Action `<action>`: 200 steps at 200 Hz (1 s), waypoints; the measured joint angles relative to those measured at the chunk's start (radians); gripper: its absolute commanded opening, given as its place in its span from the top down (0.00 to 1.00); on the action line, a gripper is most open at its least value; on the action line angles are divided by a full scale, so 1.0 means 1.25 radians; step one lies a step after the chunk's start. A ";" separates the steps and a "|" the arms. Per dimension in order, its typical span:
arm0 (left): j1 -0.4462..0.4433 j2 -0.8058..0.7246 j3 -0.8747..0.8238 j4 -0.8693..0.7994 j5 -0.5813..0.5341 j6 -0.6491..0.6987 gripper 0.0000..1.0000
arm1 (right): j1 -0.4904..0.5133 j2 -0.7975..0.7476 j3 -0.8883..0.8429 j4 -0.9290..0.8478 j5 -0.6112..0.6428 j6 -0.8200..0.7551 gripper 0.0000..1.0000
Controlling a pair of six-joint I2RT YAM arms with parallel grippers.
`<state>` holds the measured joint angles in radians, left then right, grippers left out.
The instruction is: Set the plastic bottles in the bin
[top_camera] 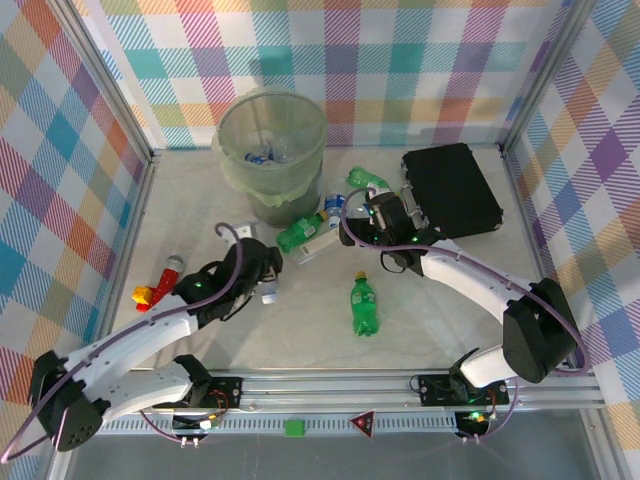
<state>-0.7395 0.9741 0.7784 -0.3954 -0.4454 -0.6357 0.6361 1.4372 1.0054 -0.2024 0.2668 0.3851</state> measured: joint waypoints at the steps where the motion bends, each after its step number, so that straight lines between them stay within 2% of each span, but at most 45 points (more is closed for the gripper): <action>1: 0.001 -0.002 0.001 0.000 -0.001 0.002 0.48 | 0.000 0.000 0.000 0.000 0.000 0.000 0.01; 24: 0.027 -0.043 0.062 0.013 -0.036 0.067 0.47 | 0.000 0.000 0.000 0.000 -0.006 0.000 0.01; 67: 0.070 -0.013 0.186 0.173 -0.028 0.218 0.47 | 0.000 0.006 0.003 0.000 -0.018 0.000 0.01; 125: 0.172 0.222 0.453 0.259 0.135 0.354 0.46 | 0.000 0.005 -0.004 0.000 -0.033 0.015 0.01; 159: 0.244 0.351 0.581 0.262 0.223 0.376 0.46 | 0.000 -0.017 -0.031 -0.003 -0.032 0.016 0.01; 200: 0.297 0.479 0.674 0.255 0.285 0.381 0.46 | 0.000 -0.044 -0.039 -0.009 -0.025 0.015 0.01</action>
<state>-0.3687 1.5723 1.6211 -0.0772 -0.0891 -0.1593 0.6361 1.3819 0.9565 -0.2138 0.2356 0.4042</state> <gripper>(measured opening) 0.538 0.988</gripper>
